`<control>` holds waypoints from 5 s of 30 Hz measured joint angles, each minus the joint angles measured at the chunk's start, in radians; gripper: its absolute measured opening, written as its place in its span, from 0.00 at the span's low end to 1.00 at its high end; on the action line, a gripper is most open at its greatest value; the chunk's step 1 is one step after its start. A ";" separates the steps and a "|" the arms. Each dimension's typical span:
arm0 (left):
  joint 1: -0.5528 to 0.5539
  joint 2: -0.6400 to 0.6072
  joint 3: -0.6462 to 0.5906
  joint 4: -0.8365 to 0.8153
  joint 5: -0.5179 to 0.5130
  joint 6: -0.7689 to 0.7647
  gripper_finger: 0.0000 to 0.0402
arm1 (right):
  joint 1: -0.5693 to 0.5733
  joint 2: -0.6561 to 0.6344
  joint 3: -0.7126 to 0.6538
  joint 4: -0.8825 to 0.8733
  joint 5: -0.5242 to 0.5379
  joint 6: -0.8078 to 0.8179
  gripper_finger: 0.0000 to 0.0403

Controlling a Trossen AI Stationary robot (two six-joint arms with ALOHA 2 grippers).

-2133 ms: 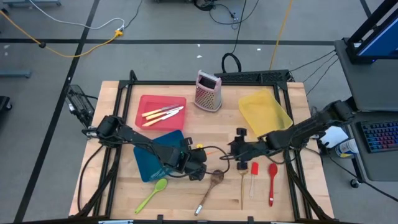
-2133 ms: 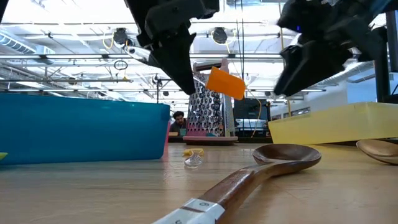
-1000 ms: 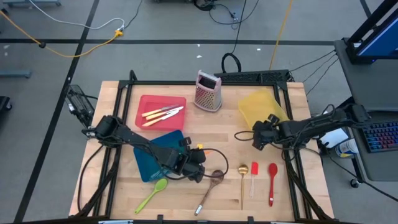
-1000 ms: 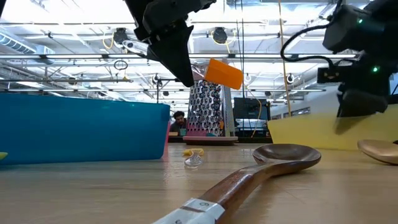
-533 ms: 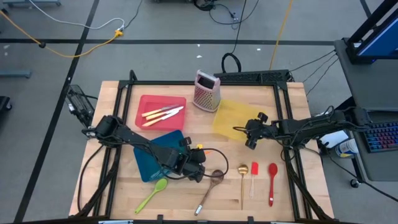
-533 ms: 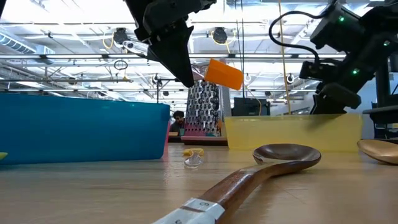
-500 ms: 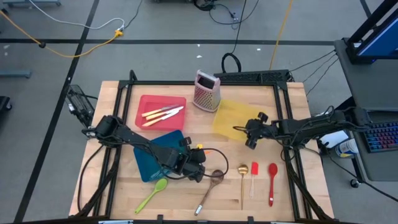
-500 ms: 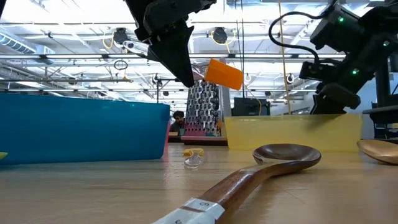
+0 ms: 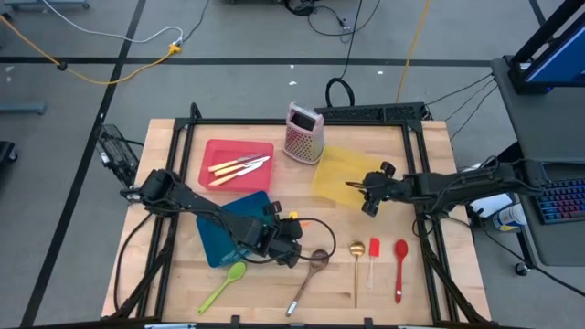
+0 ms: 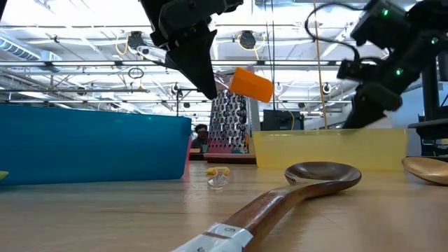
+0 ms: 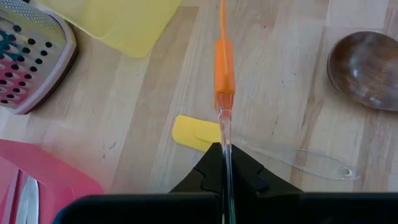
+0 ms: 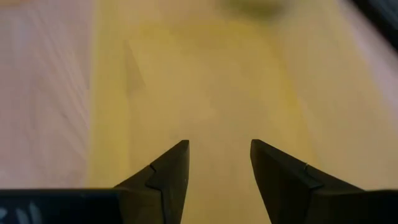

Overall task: Pick & Place Kitchen Items
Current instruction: Put the orange spatula into the blue bin, then put the yellow spatula into the blue bin

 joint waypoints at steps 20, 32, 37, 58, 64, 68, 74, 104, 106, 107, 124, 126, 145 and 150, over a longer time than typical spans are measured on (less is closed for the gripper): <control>-0.044 -0.165 0.001 -0.450 0.102 -0.426 0.02 | 0.096 -0.093 -0.048 0.499 -0.160 -0.142 0.41; -0.129 -0.171 0.001 -0.621 0.190 -0.641 0.03 | 0.126 -0.063 -0.207 0.855 -0.198 -0.139 0.41; -0.176 -0.167 0.001 -0.619 0.127 -0.664 0.02 | 0.127 -0.063 -0.262 0.962 -0.291 -0.120 0.41; -0.236 -0.166 -0.288 -0.337 0.122 -0.723 0.01 | 0.126 -0.063 -0.286 0.981 -0.289 -0.115 0.41; -0.213 -0.166 -0.377 -0.230 0.177 -0.707 0.03 | 0.126 -0.063 -0.286 0.982 -0.288 -0.116 0.41; -0.190 -0.166 -0.411 -0.168 0.183 -0.680 0.01 | 0.126 -0.063 -0.286 0.981 -0.288 -0.116 0.41; -0.153 -0.166 -0.452 -0.127 0.170 -0.685 0.06 | 0.126 -0.063 -0.286 0.978 -0.288 -0.112 0.41; -0.023 -0.166 -0.358 -0.130 0.167 -0.736 0.09 | 0.126 -0.063 -0.286 0.977 -0.288 -0.105 0.41; -0.022 -0.166 -0.316 -0.129 0.154 -0.713 0.09 | 0.126 -0.063 -0.286 0.977 -0.288 -0.105 0.41; -0.023 -0.166 -0.293 -0.125 0.141 -0.700 0.09 | 0.126 -0.063 -0.286 0.978 -0.289 -0.105 0.41; 0.035 -0.168 -0.169 0.319 0.114 -0.363 0.09 | 0.160 -0.063 -0.286 0.977 -0.289 -0.108 0.41; 0.056 -0.168 -0.169 0.323 0.116 -0.316 0.09 | 0.160 -0.063 -0.286 0.978 -0.289 -0.108 0.41; 0.236 -0.117 -0.169 0.323 0.382 -0.402 0.36 | 0.160 -0.063 -0.285 0.917 -0.290 -0.150 0.41; 0.242 -0.110 -0.169 0.330 0.387 -0.474 0.41 | 0.160 -0.063 -0.285 0.893 -0.291 -0.150 0.41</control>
